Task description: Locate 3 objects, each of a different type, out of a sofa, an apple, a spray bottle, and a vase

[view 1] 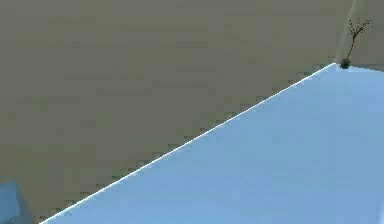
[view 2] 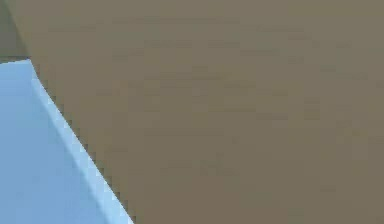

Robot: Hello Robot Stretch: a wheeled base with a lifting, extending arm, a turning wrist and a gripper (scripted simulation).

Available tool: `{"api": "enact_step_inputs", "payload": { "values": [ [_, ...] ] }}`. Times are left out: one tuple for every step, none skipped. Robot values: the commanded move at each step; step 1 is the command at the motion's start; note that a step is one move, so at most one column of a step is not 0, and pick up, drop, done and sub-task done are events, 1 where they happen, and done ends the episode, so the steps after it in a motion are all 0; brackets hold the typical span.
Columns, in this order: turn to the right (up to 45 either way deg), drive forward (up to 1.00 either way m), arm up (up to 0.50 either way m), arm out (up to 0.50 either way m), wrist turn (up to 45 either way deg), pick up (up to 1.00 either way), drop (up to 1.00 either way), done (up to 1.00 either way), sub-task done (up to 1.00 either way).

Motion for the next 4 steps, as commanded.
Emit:
{"api": "enact_step_inputs", "payload": {
  "values": [
    [-42.0,0.0,0.0,0.0,0.0,0.0,0.0,0.0,0.0],
    [0.0,0.3,0.0,0.0,0.0,0.0,0.0,0.0,0.0],
    [45.0,0.0,0.0,0.0,0.0,0.0,0.0,0.0,0.0],
    [42.0,0.0,0.0,0.0,0.0,0.0,0.0,0.0,0.0]
  ]
}}
